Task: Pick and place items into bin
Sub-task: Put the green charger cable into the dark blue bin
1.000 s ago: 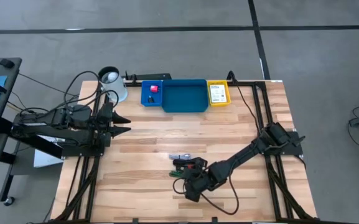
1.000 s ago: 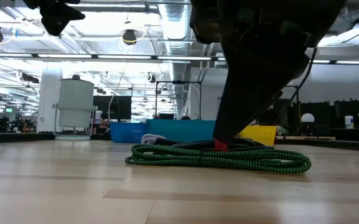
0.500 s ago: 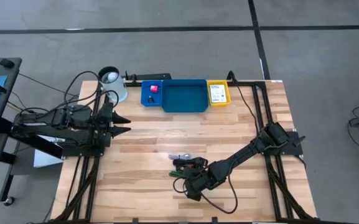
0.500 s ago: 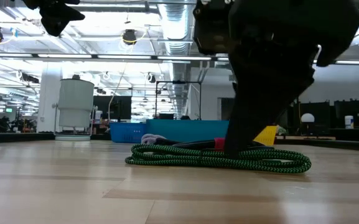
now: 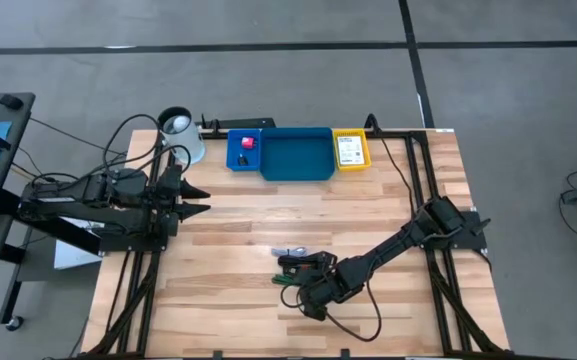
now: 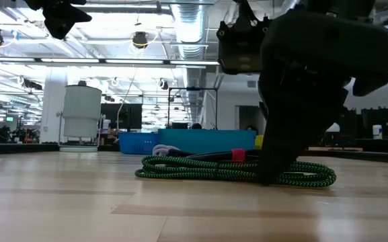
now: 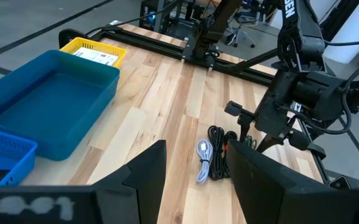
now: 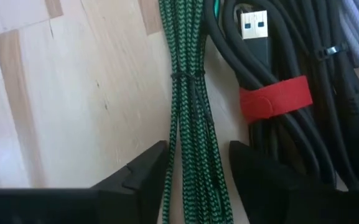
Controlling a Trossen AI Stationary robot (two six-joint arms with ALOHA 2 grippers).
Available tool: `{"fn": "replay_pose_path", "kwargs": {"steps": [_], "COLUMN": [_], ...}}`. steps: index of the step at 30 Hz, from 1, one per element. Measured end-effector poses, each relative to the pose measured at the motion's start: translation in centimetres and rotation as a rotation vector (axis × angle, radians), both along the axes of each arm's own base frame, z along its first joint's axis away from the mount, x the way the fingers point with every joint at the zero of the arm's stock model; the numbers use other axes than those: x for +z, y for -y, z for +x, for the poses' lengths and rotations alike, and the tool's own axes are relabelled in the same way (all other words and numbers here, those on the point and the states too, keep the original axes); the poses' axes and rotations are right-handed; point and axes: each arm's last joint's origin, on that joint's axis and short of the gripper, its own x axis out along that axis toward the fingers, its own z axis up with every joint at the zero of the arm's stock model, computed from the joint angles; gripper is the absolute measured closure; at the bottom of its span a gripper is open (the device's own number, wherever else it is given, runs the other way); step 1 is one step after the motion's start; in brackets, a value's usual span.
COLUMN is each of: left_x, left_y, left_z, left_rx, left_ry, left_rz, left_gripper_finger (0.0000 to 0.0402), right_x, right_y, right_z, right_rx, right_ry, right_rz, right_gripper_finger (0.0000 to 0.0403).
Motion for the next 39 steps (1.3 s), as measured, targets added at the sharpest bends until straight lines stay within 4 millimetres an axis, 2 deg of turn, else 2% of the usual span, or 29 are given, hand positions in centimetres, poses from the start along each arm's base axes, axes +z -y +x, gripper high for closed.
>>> {"fn": "replay_pose_path", "kwargs": {"steps": [10, 15, 20, 23, 27, 30, 39], "left_x": [0.0, 0.0, -0.1, -0.2, -0.3, -0.3, 0.1], "left_y": [0.0, 0.0, 0.0, 0.0, 0.0, 0.0, 0.0], "left_z": [0.0, 0.0, 0.0, -0.1, -0.1, -0.1, 0.0], "left_rx": [0.000, -0.002, -0.002, -0.002, 0.001, 0.004, 0.035], "left_ry": [0.000, -0.001, -0.009, -0.018, -0.031, -0.030, 0.016], "left_rz": [0.001, 0.006, 0.006, 0.007, 0.002, -0.009, -0.080], "left_gripper_finger": [0.0242, 0.0242, 0.0242, 0.0242, 0.0242, 0.0242, 0.0242], "right_x": [0.2, 1.0, 3.1, 4.7, 6.7, 8.3, 12.2], "right_y": [-0.8, -1.5, -2.0, -1.5, 0.6, 2.9, 13.3], "right_z": [0.5, 1.0, 2.2, 3.1, 4.1, 5.1, 7.7], "right_rx": [0.043, 0.056, 0.112, 0.103, 0.068, 0.046, 0.050], "right_ry": [0.026, 0.084, 0.152, 0.183, 0.162, 0.134, 0.029], "right_rz": [0.130, 0.157, 0.147, 0.085, -0.067, -0.174, -0.391], "right_gripper_finger": [0.0388, 0.0372, 0.0393, 0.0385, 0.0393, 0.0393, 0.0395]}}
